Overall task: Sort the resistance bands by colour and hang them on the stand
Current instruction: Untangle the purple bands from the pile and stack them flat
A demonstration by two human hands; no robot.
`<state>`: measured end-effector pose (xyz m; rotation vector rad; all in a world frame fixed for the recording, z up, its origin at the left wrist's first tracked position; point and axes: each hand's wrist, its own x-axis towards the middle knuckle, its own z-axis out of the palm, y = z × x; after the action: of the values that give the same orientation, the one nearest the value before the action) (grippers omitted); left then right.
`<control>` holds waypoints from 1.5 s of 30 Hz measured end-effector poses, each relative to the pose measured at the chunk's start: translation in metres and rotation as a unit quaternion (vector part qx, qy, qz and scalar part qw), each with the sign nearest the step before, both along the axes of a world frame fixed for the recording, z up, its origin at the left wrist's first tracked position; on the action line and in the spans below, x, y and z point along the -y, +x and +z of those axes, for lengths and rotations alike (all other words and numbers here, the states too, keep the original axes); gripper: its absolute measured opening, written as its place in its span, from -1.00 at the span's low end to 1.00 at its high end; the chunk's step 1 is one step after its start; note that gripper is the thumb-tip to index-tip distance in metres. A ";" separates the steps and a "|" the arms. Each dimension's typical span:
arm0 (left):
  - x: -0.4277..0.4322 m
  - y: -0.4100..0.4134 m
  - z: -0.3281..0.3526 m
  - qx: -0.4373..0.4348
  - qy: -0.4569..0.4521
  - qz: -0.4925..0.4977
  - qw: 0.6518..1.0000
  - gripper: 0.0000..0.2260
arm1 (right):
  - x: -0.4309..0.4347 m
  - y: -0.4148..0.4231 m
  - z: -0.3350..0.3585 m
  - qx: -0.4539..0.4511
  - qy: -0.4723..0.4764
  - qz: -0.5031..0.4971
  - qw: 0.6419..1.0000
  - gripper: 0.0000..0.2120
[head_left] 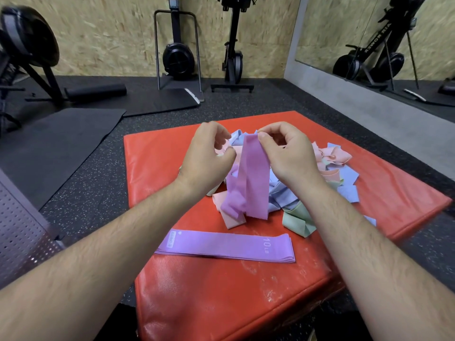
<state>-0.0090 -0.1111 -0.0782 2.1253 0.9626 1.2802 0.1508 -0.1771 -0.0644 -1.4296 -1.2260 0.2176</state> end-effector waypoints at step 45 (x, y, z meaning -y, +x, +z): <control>-0.051 -0.086 -0.018 0.169 -0.290 0.093 0.937 -0.79 | 0.025 0.055 -0.031 0.099 -0.331 0.117 0.931 -0.76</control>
<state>-0.0953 -0.0597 -0.0961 1.3427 1.2201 1.2018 0.2061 -0.2021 -0.0956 -1.9083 -1.5771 0.7201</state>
